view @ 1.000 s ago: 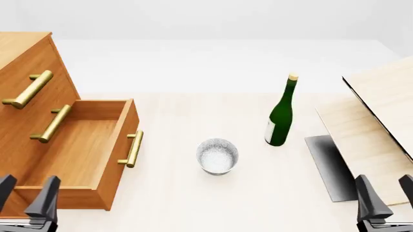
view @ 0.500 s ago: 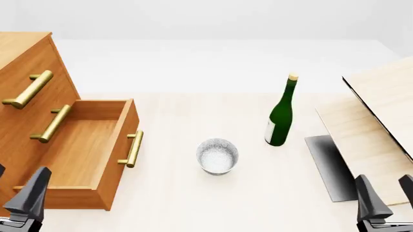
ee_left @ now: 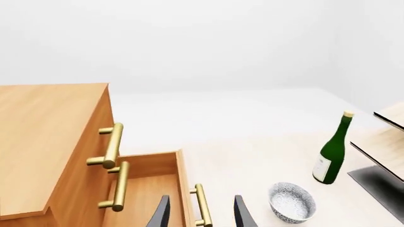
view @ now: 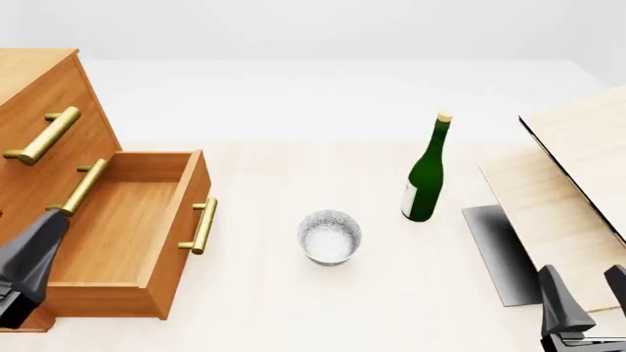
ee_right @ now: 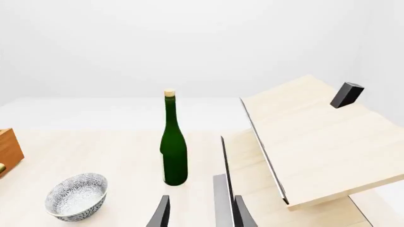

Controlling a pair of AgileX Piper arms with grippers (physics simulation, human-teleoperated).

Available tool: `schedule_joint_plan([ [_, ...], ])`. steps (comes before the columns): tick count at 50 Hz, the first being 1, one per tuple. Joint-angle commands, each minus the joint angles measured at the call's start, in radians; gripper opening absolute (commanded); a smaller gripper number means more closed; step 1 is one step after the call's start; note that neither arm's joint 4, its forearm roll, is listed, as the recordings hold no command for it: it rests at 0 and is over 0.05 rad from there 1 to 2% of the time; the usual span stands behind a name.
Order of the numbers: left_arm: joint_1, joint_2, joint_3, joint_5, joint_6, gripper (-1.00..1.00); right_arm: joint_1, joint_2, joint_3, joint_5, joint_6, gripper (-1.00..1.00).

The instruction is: Put the bowl in the bottom drawer of the cabinet and close it.

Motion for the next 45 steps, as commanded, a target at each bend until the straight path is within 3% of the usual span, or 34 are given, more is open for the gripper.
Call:
schedule_joint_plan([
  [1, -0.028, 0.082, -0.107, 0.068, -0.008, 1.0, 0.0, 0.001, 0.0, -0.001, 0.0, 1.0],
  [11, -0.04, 0.166, -0.214, 0.139, -0.063, 1.0, 0.0, 0.003, -0.001, -0.002, 0.0, 1.0],
  [15, -0.043, 0.184, -0.252, 0.159, -0.049, 1.0, 0.0, 0.003, -0.001, -0.002, 0.0, 1.0],
  [16, -0.038, 0.221, -0.271, 0.175, -0.083, 1.0, 0.0, 0.003, -0.001, -0.002, 0.0, 1.0],
  [23, -0.073, 0.299, -0.337, 0.198, -0.064, 1.0, 0.0, 0.003, -0.001, -0.002, 0.0, 1.0],
  [25, -0.098, 0.34, -0.361, 0.217, -0.113, 1.0, 0.0, 0.003, -0.001, -0.002, 0.0, 1.0],
  [27, -0.093, 0.355, -0.383, 0.221, -0.078, 1.0, 0.0, 0.003, -0.001, -0.002, 0.0, 1.0],
  [38, -0.13, 0.466, -0.471, 0.32, -0.148, 1.0, 0.0, 0.003, -0.001, -0.002, 0.0, 1.0],
  [40, -0.12, 0.474, -0.49, 0.339, -0.129, 1.0, 0.0, 0.003, -0.001, -0.002, 0.0, 1.0],
  [45, -0.059, 0.499, -0.419, 0.363, -0.192, 1.0, 0.0, 0.003, -0.001, -0.002, 0.0, 1.0],
])
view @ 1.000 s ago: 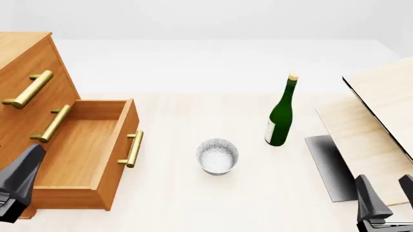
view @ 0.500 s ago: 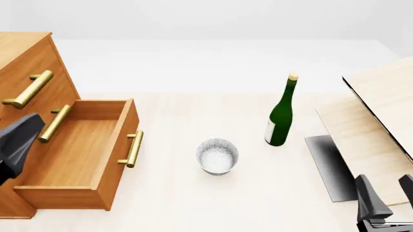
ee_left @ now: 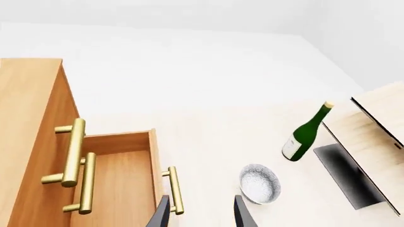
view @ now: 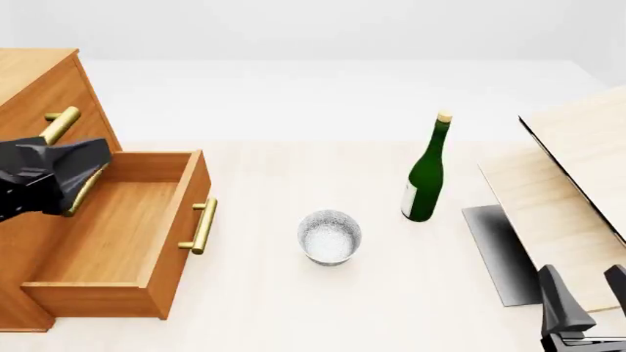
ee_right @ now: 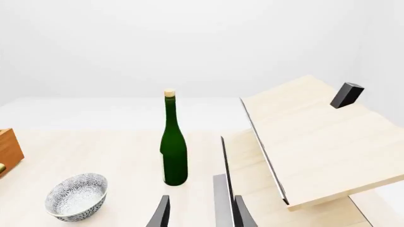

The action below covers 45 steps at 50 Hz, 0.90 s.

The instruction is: Put the bowl in the bottom drawer of the cabinet and close it.

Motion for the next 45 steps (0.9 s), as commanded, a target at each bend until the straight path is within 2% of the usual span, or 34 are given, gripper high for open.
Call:
schedule_joint_plan([
  [1, 0.056, 0.08, 0.016, 0.071, -0.083, 1.0, 0.0, 0.0, 0.0, 0.0, 0.0, 1.0],
  [2, 0.066, 0.085, 0.031, 0.071, -0.1, 1.0, 0.0, 0.0, 0.0, 0.0, 0.0, 1.0],
  [5, 0.062, 0.079, 0.047, 0.072, -0.099, 1.0, 0.0, 0.0, 0.0, 0.0, 0.0, 1.0],
  [14, 0.133, 0.11, 0.063, 0.061, -0.109, 1.0, 0.0, 0.0, 0.0, 0.0, 0.0, 1.0],
  [30, 0.223, 0.201, 0.106, -0.024, -0.112, 1.0, 0.0, 0.0, 0.0, 0.0, 0.0, 1.0],
  [45, 0.234, 0.289, 0.158, -0.111, -0.124, 1.0, 0.0, 0.0, 0.0, 0.0, 0.0, 1.0],
])
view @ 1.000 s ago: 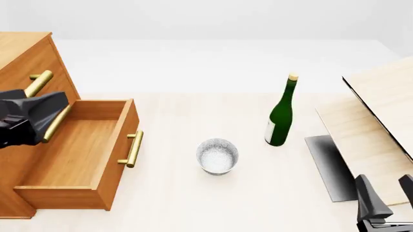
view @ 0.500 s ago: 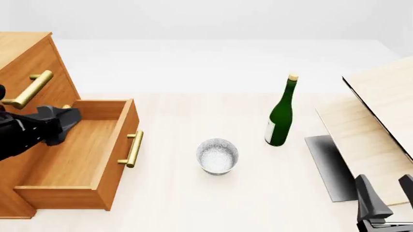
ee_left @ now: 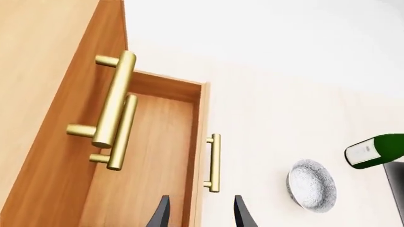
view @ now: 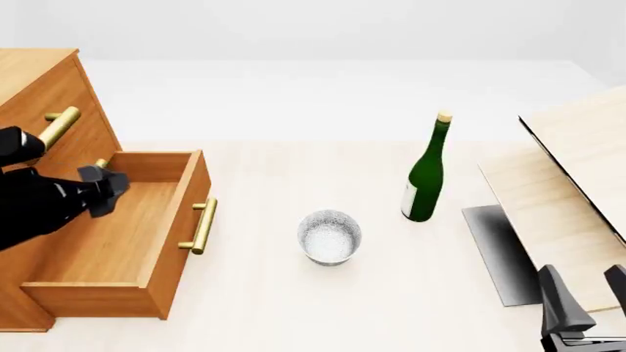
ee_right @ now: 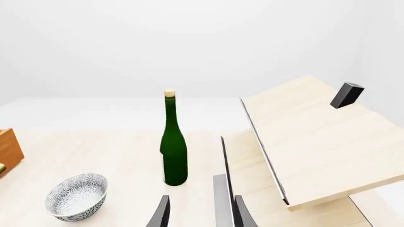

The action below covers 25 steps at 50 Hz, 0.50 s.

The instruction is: Put the bowl in the bottom drawer of the cabinet and close it.

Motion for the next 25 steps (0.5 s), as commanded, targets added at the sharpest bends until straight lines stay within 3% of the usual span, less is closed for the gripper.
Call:
schedule_joint_plan([
  [1, 0.016, 0.061, 0.036, -0.055, -0.011, 1.0, 0.0, 0.0, 0.0, 0.0, 0.0, 1.0],
  [25, -0.003, 0.148, 0.134, -0.138, -0.033, 1.0, 0.0, 0.0, 0.0, 0.0, 0.0, 1.0],
])
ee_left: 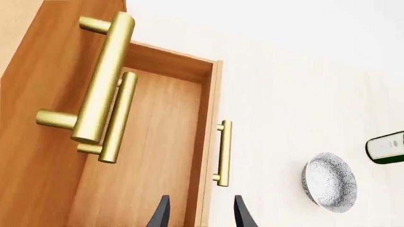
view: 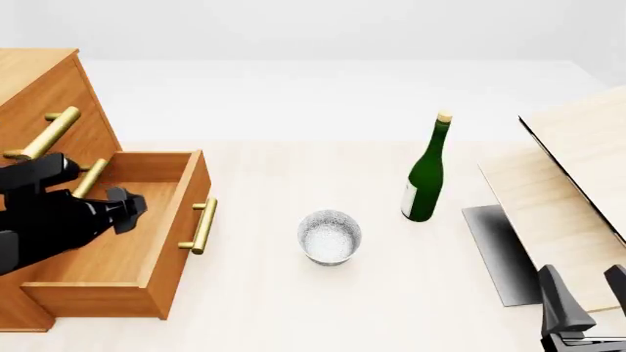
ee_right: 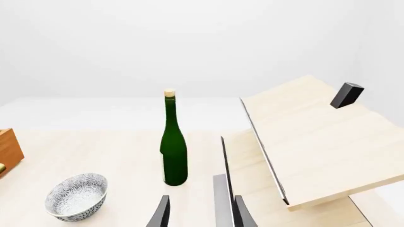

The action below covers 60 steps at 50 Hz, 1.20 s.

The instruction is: Put the bowl in the bottom drawer of the cabinet and close it.

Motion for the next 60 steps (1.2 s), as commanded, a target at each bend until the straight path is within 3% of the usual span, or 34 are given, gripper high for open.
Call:
schedule_joint_plan([
  [1, -0.006, 0.038, 0.04, -0.036, -0.004, 1.0, 0.0, 0.0, 0.0, 0.0, 0.0, 1.0],
  [15, -0.032, 0.079, 0.073, -0.076, -0.014, 1.0, 0.0, 0.0, 0.0, 0.0, 0.0, 1.0],
  [17, -0.044, 0.094, 0.078, -0.089, -0.011, 1.0, 0.0, 0.0, 0.0, 0.0, 0.0, 1.0],
  [18, -0.106, 0.178, 0.11, -0.159, -0.039, 1.0, 0.0, 0.0, 0.0, 0.0, 0.0, 1.0],
  [60, -0.154, 0.278, 0.139, -0.231, -0.043, 1.0, 0.0, 0.0, 0.0, 0.0, 0.0, 1.0],
])
